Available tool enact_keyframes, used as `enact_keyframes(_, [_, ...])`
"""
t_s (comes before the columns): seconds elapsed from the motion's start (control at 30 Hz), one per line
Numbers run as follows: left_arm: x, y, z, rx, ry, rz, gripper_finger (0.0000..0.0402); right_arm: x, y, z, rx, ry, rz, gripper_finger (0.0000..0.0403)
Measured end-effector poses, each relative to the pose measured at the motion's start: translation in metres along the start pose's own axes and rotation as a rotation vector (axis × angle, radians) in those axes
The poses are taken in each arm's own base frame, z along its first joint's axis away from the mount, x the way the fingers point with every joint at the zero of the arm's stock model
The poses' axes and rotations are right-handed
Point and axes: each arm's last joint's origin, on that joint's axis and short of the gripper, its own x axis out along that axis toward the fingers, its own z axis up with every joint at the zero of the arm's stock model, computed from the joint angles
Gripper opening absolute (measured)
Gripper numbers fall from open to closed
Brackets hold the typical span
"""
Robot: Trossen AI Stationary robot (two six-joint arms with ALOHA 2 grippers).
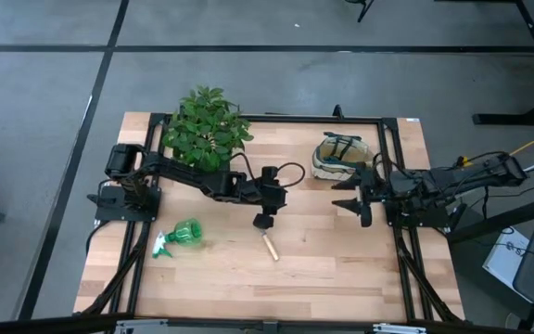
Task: Pick & Place Garden tools in Gardening bag
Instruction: Put the brown hand rake into the white gardening bag
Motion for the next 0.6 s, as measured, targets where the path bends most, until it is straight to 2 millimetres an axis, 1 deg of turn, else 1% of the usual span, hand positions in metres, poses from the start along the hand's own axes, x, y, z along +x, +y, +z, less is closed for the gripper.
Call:
enact_keyframes(0.27, [-0.003,-0.013,0.003,-0.012,-0.016,-0.053,0.0173,0.017,0.013,-0.009,-0.038,0.063,0.054,0.0242])
enact_keyframes(0.43, [-0.007,-0.026,0.005,-0.006,-0.028,-0.08,0.0173,0.026,0.021,-0.01,-0.097,0.043,0.091,0.0242])
enact_keyframes(0.6, [-0.012,-0.043,0.008,0.048,-0.042,-0.124,0.017,0.029,0.028,-0.007,-0.138,0.002,0.168,0.0242])
